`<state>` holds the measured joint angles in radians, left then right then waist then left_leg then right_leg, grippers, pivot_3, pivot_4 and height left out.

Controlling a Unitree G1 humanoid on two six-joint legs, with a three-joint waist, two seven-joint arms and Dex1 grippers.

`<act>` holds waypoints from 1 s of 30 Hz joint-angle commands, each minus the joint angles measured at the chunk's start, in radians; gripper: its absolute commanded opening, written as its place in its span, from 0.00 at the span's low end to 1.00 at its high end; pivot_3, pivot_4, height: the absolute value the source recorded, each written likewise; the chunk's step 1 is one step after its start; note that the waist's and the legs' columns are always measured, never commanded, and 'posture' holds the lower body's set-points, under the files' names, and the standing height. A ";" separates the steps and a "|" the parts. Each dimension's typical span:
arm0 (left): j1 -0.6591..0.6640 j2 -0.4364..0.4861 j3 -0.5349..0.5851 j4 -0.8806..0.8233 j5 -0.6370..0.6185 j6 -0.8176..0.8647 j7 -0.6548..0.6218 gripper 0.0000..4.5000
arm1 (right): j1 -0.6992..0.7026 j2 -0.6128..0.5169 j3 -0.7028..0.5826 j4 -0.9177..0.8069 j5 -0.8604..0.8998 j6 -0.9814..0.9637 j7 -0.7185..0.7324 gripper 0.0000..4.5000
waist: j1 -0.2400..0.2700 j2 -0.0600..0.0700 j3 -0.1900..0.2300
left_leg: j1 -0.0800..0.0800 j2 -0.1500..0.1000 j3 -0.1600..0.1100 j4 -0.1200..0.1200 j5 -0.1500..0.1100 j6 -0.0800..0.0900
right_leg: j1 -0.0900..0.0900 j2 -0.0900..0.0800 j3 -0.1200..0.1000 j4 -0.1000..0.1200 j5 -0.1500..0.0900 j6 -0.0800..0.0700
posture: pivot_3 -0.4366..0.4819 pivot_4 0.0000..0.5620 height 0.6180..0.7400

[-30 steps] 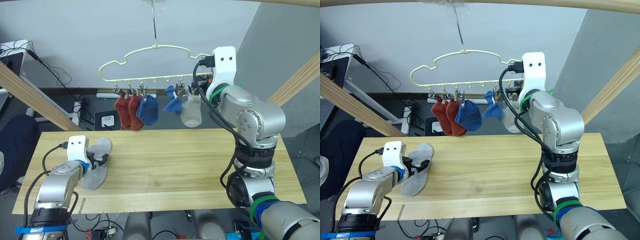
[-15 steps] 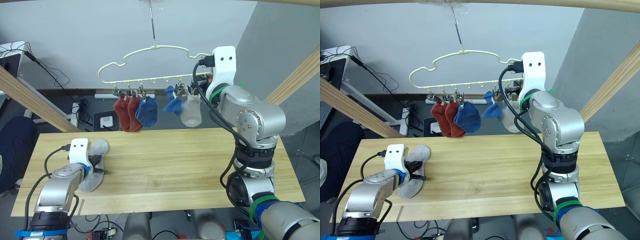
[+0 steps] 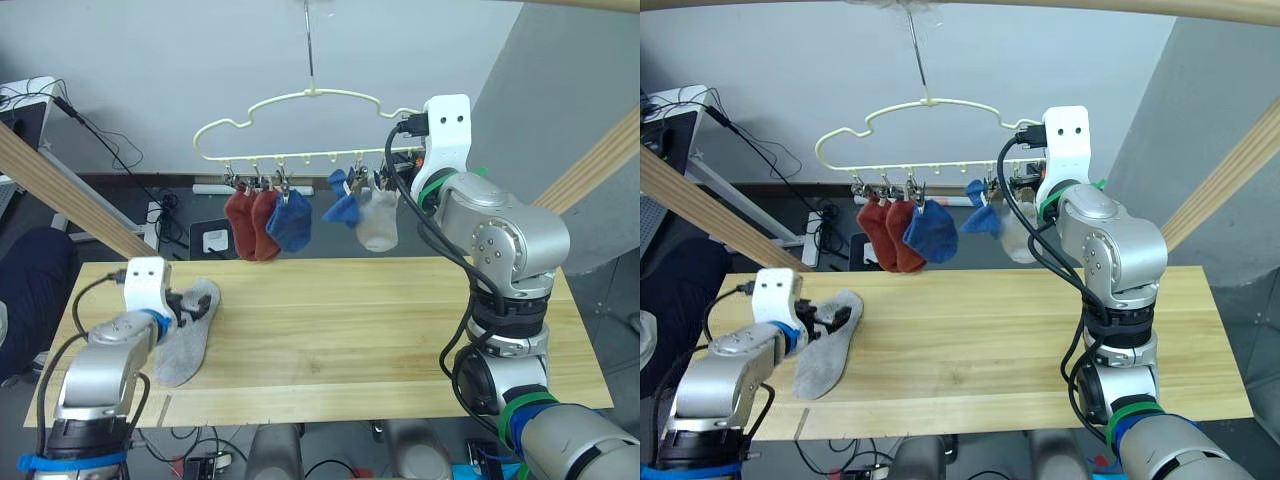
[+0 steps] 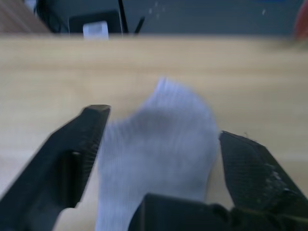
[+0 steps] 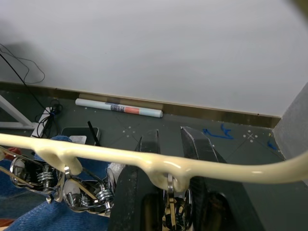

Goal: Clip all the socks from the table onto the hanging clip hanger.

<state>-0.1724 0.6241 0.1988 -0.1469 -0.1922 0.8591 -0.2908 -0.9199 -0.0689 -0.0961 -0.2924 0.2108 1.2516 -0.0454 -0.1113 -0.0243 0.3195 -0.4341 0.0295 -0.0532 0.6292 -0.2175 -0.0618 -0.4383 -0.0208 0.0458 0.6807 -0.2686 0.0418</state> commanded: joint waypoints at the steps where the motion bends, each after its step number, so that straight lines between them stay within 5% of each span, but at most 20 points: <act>1: -0.028 -0.010 -0.020 0.046 0.027 -0.024 0.005 0.99 | 0.002 -0.003 -0.010 -0.034 -0.006 -0.010 -0.002 0.13 | -0.001 0.000 0.000 | 0.000 0.000 0.000 0.000 0.000 0.000 | 0.000 0.000 0.000 0.000 0.000 0.000 | 0.28 0.63 1.00; 15: -0.097 -0.052 -0.088 0.337 0.072 -0.116 -0.013 0.99 | 0.007 -0.026 -0.024 -0.088 -0.017 0.050 -0.016 0.13 | -0.004 -0.001 0.002 | 0.000 0.000 0.000 0.000 0.000 0.000 | 0.000 0.000 0.000 0.000 0.000 0.000 | 0.20 0.66 1.00; 30: 0.007 -0.032 -0.085 0.171 0.075 -0.031 -0.037 0.99 | 0.007 -0.023 -0.025 -0.078 -0.018 0.043 -0.014 0.13 | -0.008 0.000 0.002 | 0.001 0.000 0.001 0.000 0.000 0.000 | 0.000 0.000 0.001 0.000 0.000 0.000 | 0.22 0.67 1.00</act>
<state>-0.2049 0.5868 0.1231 0.0279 -0.1250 0.7861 -0.3198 -0.9157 -0.0881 -0.0992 -0.3489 0.2068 1.3018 -0.0510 -0.1193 -0.0245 0.3217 -0.4334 0.0297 -0.0527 0.6292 -0.2175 -0.0618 -0.4380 -0.0210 0.0465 0.6809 -0.2686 0.0419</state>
